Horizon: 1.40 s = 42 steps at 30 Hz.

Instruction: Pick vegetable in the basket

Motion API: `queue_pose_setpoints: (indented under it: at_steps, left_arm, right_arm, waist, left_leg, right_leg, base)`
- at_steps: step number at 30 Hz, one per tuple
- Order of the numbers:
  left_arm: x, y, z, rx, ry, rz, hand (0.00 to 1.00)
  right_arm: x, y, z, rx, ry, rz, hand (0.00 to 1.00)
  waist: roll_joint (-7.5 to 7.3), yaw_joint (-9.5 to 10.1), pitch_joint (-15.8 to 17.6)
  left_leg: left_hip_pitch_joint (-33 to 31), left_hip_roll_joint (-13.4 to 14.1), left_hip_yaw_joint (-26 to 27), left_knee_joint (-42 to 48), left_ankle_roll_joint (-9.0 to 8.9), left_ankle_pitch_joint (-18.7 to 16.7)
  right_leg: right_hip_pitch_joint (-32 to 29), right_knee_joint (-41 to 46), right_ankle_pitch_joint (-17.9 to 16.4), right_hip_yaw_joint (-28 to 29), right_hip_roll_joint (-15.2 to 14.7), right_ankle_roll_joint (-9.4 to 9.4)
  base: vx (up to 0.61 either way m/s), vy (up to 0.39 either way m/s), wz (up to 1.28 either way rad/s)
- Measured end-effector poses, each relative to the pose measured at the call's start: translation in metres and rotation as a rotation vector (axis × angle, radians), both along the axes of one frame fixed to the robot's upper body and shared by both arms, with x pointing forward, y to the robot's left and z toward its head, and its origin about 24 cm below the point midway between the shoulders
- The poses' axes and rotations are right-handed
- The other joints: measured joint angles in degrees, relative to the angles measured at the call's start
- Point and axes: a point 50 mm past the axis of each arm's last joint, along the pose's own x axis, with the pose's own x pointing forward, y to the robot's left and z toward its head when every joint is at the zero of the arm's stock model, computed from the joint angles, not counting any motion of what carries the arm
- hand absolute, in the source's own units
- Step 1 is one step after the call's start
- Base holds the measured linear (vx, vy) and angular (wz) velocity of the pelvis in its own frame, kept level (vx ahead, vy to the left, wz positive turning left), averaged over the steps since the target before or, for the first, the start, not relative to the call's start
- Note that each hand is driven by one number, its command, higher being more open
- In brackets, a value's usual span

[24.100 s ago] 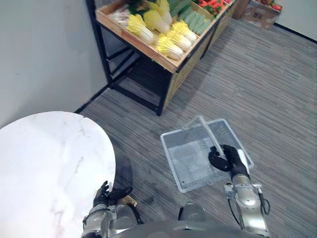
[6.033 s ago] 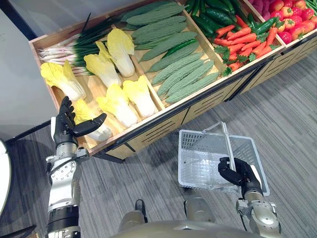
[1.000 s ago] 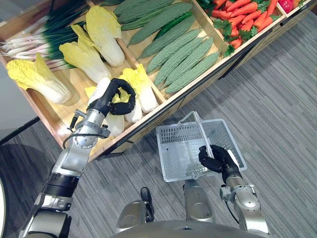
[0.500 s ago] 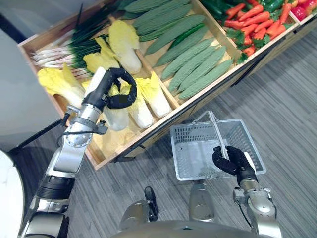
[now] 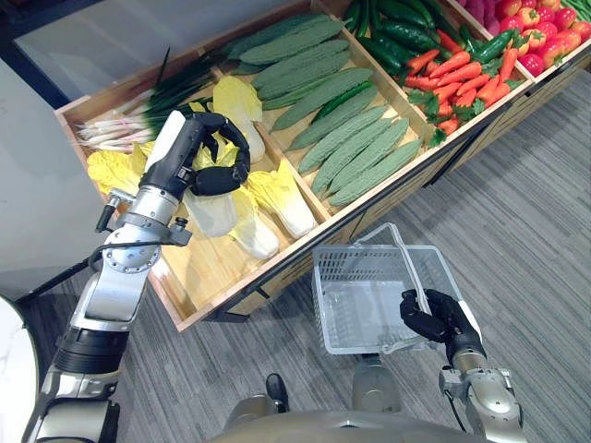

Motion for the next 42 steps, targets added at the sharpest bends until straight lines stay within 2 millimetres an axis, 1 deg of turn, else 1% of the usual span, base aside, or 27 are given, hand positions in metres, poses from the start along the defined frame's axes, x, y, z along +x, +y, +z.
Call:
queue_pose_setpoints:
  at_steps: [4,7,9,10,12,14,16,17,18,20,21,23,25,26,28,29,31,33,34,36,37,40,42]
  left_arm:
    - [0.000,-0.001,-0.001,0.000,0.003,-0.005,0.00]
    - [0.003,-0.013,0.000,-0.003,-0.004,-0.041,0.00]
    - [0.007,-0.026,0.003,-0.011,-0.021,-0.085,0.00]
    - [0.008,-0.029,0.005,-0.017,-0.028,-0.094,0.00]
    - [0.010,-0.038,0.009,-0.059,-0.053,-0.116,0.00]
    - [0.012,-0.048,0.012,-0.111,-0.068,-0.145,0.00]
    - [0.010,-0.059,0.012,-0.147,-0.078,-0.177,0.00]
    - [0.008,-0.068,0.012,-0.165,-0.083,-0.208,0.00]
    - [0.007,-0.073,0.011,-0.180,-0.083,-0.228,0.00]
    - [0.002,-0.093,0.008,-0.255,-0.072,-0.311,0.00]
    - [0.001,-0.098,0.008,-0.268,-0.070,-0.329,0.00]
    - [-0.003,-0.114,0.005,-0.302,-0.056,-0.383,0.00]
    - [-0.004,-0.122,0.003,-0.319,-0.045,-0.410,0.00]
    - [-0.006,-0.128,0.001,-0.334,-0.028,-0.439,0.00]
    - [-0.007,-0.133,-0.003,-0.368,-0.003,-0.459,0.00]
    - [-0.006,-0.137,-0.007,-0.390,0.024,-0.471,0.00]
    - [-0.004,-0.141,-0.013,-0.402,0.050,-0.470,0.00]
    - [-0.002,-0.144,-0.023,-0.408,0.098,-0.466,0.00]
    - [-0.002,-0.143,-0.026,-0.409,0.108,-0.463,0.00]
    - [-0.001,-0.144,-0.035,-0.412,0.144,-0.452,0.00]
    - [-0.001,-0.144,-0.037,-0.414,0.153,-0.449,0.00]
    - [0.002,-0.146,-0.045,-0.425,0.193,-0.441,0.00]
    - [0.002,-0.148,-0.045,-0.436,0.194,-0.443,0.00]
  right_arm:
    - [-0.004,-0.001,-0.001,-0.001,0.009,-0.008,0.00]
    - [-0.005,-0.002,-0.001,-0.001,0.011,-0.015,0.00]
    - [-0.005,-0.003,-0.001,0.004,0.006,-0.029,0.00]
    - [-0.005,-0.003,-0.001,0.007,0.003,-0.035,0.00]
    - [-0.002,-0.001,-0.001,0.014,-0.009,-0.051,0.00]
    - [-0.002,-0.003,0.000,0.010,-0.014,-0.063,0.00]
    - [-0.004,-0.006,0.000,0.005,-0.011,-0.076,0.00]
    - [-0.006,-0.008,0.000,0.006,-0.010,-0.086,0.00]
    - [-0.007,-0.009,0.000,0.008,-0.012,-0.095,0.00]
    - [-0.008,-0.017,0.003,0.025,-0.033,-0.139,0.00]
    - [-0.007,-0.018,0.004,0.028,-0.041,-0.147,0.00]
    - [-0.003,-0.025,0.013,0.046,-0.094,-0.186,0.00]
    - [0.000,-0.028,0.021,0.050,-0.136,-0.205,0.00]
    - [0.003,-0.030,0.029,0.064,-0.184,-0.219,0.00]
    - [0.006,-0.030,0.038,0.073,-0.231,-0.220,0.00]
    - [0.008,-0.030,0.047,0.105,-0.282,-0.222,0.00]
    - [0.011,-0.029,0.055,0.130,-0.328,-0.220,0.00]
    - [0.014,-0.027,0.064,0.204,-0.398,-0.221,0.00]
    - [0.015,-0.026,0.066,0.222,-0.413,-0.220,0.00]
    - [0.018,-0.023,0.074,0.315,-0.474,-0.210,0.00]
    - [0.019,-0.022,0.077,0.328,-0.488,-0.201,0.00]
    - [0.025,-0.014,0.091,0.392,-0.549,-0.124,0.00]
    - [0.026,-0.011,0.100,0.400,-0.570,-0.061,0.00]
  waist:
    - [-0.03,-0.14,-1.4]
    - [-0.20,-0.19,-1.8]
    - [-0.70,-0.26,-2.2]
    - [-0.90,-0.33,-2.4]
    - [-1.57,-0.91,-2.9]
    - [-1.85,-1.50,-3.1]
    - [-2.42,-1.70,-3.9]
    - [-2.95,-1.71,-4.4]
    - [-2.92,-1.73,-4.5]
    - [-2.59,-1.89,-4.9]
    - [-2.60,-1.90,-4.9]
    - [-2.54,-2.19,-5.1]
    - [-2.54,-2.73,-5.1]
    - [-2.56,-2.85,-5.1]
    - [-2.60,-2.86,-5.3]
    - [-2.67,-2.94,-5.4]
    - [-2.79,-2.96,-5.5]
    - [-3.13,-2.95,-5.6]
    - [-3.19,-2.96,-5.6]
    - [-3.30,-2.97,-5.6]
    - [-3.31,-2.98,-5.6]
    - [-3.33,-3.05,-5.6]
    - [-3.38,-3.14,-5.6]
  left_leg:
    - [0.5,0.1,-0.3,-0.6,-0.25,0.4]
    - [1.3,0.1,-0.7,-2.2,-0.29,1.5]
    - [1.4,0.1,-0.9,-2.9,-0.47,2.2]
    - [1.3,0.1,-0.9,-2.9,-0.52,2.4]
    - [1.3,0.2,-0.7,-3.0,-0.67,2.7]
    - [1.4,0.2,-0.8,-3.1,-0.83,3.0]
    - [1.6,0.2,-0.4,-3.7,-0.95,3.0]
    - [2.2,0.2,-0.3,-4.1,-1.29,3.0]
    - [2.3,0.3,-0.3,-4.1,-1.42,3.0]
    - [2.8,1.3,-0.3,-4.1,-2.26,3.0]
    - [3.0,1.6,-0.1,-4.1,-2.61,2.9]
    - [3.4,2.5,0.3,-4.3,-3.06,2.9]
    - [3.4,2.9,0.4,-4.3,-3.15,3.0]
    - [3.9,3.2,1.1,-4.3,-3.21,2.9]
    - [4.6,3.4,2.0,-4.7,-3.35,2.9]
    - [5.1,3.5,2.6,-4.7,-3.46,2.8]
    - [5.3,3.5,3.4,-4.7,-3.51,2.5]
    - [6.1,3.7,4.8,-4.7,-3.63,2.2]
    - [6.2,3.9,5.1,-4.7,-3.72,2.0]
    - [6.7,4.3,6.5,-4.5,-3.86,1.6]
    - [6.9,4.4,6.9,-4.5,-3.88,1.6]
    - [7.3,4.6,8.7,-3.7,-4.10,0.6]
    - [7.2,4.8,9.3,-3.1,-4.07,0.2]
  right_leg:
    - [0.5,0.0,-0.7,-0.7,0.0,0.05]
    - [0.9,-0.1,-0.8,-1.3,0.2,-0.14]
    - [0.9,-0.3,-0.9,-1.4,0.2,-0.29]
    - [0.9,-0.4,-0.9,-1.4,0.2,-0.29]
    - [1.3,-1.5,-1.0,-1.3,0.3,-0.31]
    - [2.0,-2.3,-1.0,-1.4,0.3,-0.35]
    - [2.1,-2.4,-2.3,-1.3,0.2,0.23]
    - [2.4,-2.4,-3.6,-1.3,0.2,0.64]
    - [2.6,-2.5,-3.7,-1.3,0.4,0.81]
    - [3.0,-2.5,-3.8,-1.3,1.6,0.62]
    - [3.1,-2.4,-3.8,-1.3,1.9,0.61]
    - [3.2,-2.4,-3.8,-1.2,2.8,0.57]
    - [3.2,-2.4,-3.8,-1.2,3.0,0.55]
    - [3.2,-2.4,-3.7,-0.7,3.4,0.50]
    - [3.2,-2.4,-3.7,0.5,3.9,0.45]
    - [3.2,-2.4,-3.6,1.1,4.0,0.51]
    - [3.1,-2.4,-3.6,1.9,4.2,0.61]
    - [3.0,-2.4,-3.4,3.5,4.8,0.92]
    - [3.0,-2.4,-3.3,3.8,5.0,0.96]
    - [2.8,-2.4,-3.0,5.4,5.8,1.44]
    - [2.7,-2.4,-3.0,6.0,5.9,1.45]
    - [2.5,-2.4,-2.7,8.0,6.5,1.99]
    - [2.3,-2.4,-2.4,8.6,6.7,2.41]
  base:
    - [-0.03,-0.043,0.04]
    - [-0.06,-0.062,0.06]
    - [-0.08,-0.059,0.04]
    - [-0.10,-0.068,-0.02]
    - [-0.08,-0.062,-0.05]
    - [-0.09,-0.060,-0.02]
    - [-0.08,-0.074,-0.07]
    - [-0.04,-0.078,-0.06]
    - [-0.04,-0.083,-0.02]
    - [-0.03,-0.075,-0.04]
    - [-0.02,-0.102,-0.12]
    - [-0.01,-0.079,-0.11]
    - [0.00,-0.040,-0.09]
    - [0.01,-0.030,-0.19]
    - [0.01,-0.012,-0.28]
    - [0.02,-0.003,-0.25]
    - [0.01,0.003,-0.22]
    - [0.01,0.003,-0.29]
    - [0.01,-0.008,-0.32]
    - [0.01,-0.016,-0.31]
    - [0.01,-0.011,-0.36]
    - [0.00,-0.005,-0.30]
    - [0.00,-0.003,-0.18]
